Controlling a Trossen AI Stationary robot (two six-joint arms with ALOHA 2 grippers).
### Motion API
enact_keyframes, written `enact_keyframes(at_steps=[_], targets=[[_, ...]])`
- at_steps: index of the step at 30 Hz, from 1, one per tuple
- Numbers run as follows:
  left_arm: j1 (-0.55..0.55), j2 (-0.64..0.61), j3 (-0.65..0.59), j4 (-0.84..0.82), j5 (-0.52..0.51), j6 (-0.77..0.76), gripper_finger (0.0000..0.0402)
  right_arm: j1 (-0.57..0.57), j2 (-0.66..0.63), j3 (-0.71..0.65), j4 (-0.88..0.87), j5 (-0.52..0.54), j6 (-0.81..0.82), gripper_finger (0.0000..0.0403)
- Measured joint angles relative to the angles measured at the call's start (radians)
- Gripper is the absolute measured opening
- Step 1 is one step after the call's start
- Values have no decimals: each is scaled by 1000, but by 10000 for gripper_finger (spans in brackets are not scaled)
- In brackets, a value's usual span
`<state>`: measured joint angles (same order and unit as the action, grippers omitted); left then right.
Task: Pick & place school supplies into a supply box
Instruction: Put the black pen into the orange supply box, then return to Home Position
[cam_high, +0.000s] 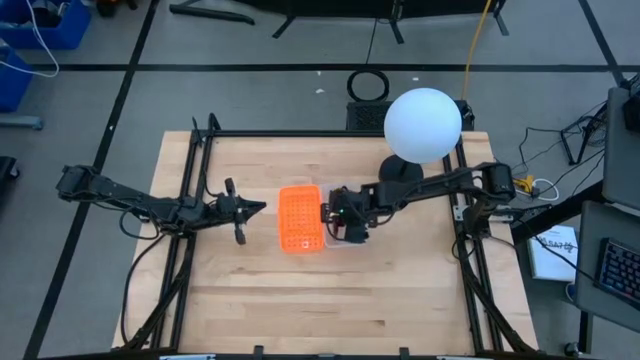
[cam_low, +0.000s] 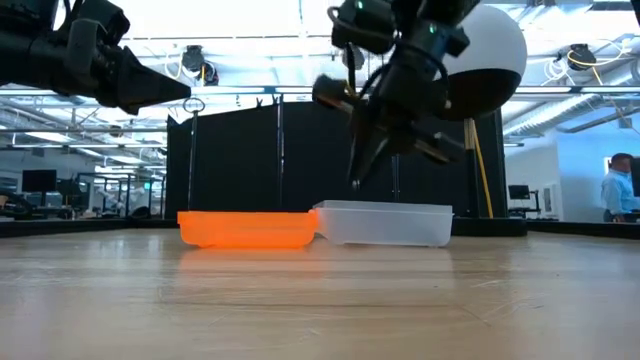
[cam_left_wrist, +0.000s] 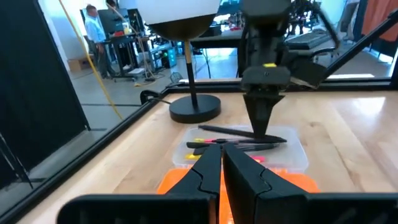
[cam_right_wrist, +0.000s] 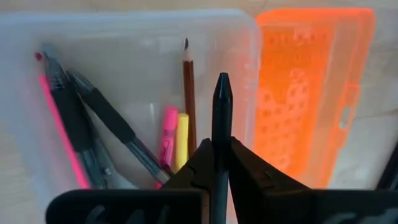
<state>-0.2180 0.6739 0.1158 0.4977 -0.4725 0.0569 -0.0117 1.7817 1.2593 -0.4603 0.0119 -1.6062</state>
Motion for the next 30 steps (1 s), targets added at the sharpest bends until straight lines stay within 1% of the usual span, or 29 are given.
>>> enact_keyframes(at_steps=[2,7,10,13,16,19,23,26,30], targets=[[0,0,0,1,0,21,26,-13,0,-39,51,-17,-24,19],[0,0,0,12,0,76,26,-31,0,-122,123,-15,-86,19],[0,0,0,30,-1,100,26,-33,0,-158,138,-14,-85,19],[0,0,0,35,-1,99,26,-33,0,-171,145,-14,-36,23],[0,0,0,36,-1,99,26,-33,0,-171,138,-15,-6,43],[0,0,0,57,-1,98,26,-29,-1,-172,133,-11,-2,74],[0,0,0,83,-1,96,26,-17,-11,-172,146,44,23,106],[0,0,0,82,-1,91,26,-9,-39,-172,150,67,60,121],[1,0,0,76,0,76,26,-4,-109,-172,151,65,178,131]])
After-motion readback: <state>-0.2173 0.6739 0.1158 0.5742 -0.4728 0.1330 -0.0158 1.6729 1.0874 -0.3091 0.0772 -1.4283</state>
